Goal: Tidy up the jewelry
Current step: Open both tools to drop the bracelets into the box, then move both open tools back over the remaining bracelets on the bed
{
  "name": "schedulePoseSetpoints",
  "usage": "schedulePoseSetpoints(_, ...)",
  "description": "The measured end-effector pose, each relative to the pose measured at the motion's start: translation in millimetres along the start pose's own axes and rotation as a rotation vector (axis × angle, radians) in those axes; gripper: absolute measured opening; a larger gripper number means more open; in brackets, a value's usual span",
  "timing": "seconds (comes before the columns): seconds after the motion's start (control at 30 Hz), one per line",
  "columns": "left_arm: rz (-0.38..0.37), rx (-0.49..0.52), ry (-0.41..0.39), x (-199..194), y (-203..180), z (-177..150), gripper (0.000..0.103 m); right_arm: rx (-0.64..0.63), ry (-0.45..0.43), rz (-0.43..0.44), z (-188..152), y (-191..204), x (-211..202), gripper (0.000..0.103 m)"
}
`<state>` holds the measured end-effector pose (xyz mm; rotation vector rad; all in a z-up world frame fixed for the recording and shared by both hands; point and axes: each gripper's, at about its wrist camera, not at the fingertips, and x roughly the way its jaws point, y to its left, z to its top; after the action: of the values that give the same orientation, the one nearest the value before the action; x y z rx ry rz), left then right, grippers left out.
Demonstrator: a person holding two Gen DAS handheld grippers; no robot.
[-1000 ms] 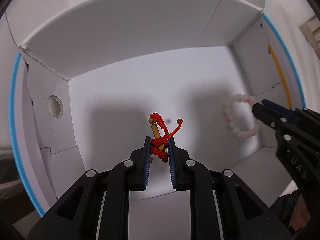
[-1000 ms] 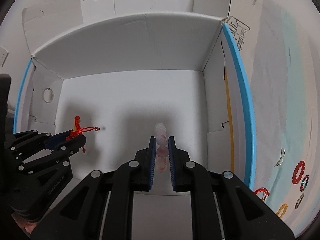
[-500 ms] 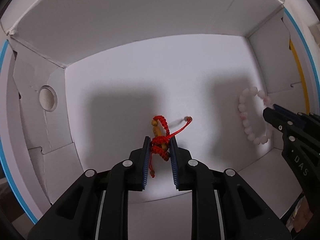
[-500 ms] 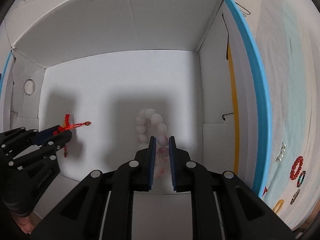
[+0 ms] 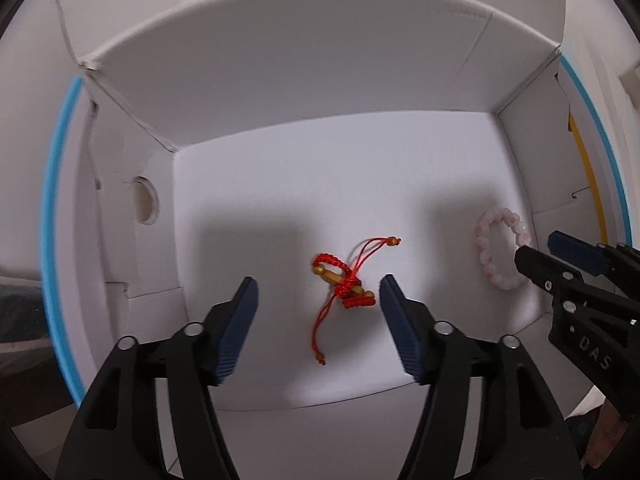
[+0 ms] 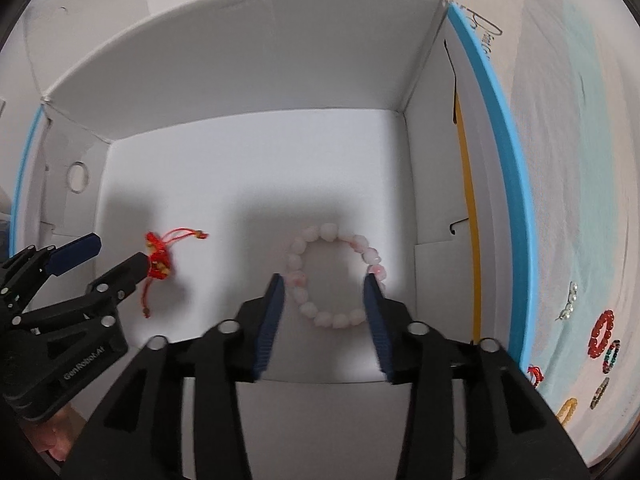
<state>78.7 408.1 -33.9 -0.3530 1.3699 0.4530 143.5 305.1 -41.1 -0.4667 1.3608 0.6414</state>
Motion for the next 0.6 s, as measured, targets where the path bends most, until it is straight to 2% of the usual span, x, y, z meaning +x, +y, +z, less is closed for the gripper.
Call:
schedulePoseSetpoints(0.03,0.007,0.001,-0.014,-4,0,-1,0.071,-0.004,-0.01,0.003,-1,2,-4,0.049)
schedulePoseSetpoints(0.17,0.015,-0.005,-0.052,-16,-1,-9,0.076,-0.011,-0.056,0.008,-8,8,-24,0.062)
schedulePoseSetpoints(0.33,0.018,-0.011,-0.091,-26,0,-20,0.085,-0.015,-0.105,0.01,-11,6,-45,0.068)
schedulePoseSetpoints(0.43,0.001,-0.016,-0.12,-32,8,-28,0.092,-0.014,-0.132,0.01,-15,-4,-59,0.076)
schedulePoseSetpoints(0.6,-0.016,-0.022,-0.158,-49,4,-34,0.095,-0.003,-0.168,0.012,-30,-18,-78,0.081)
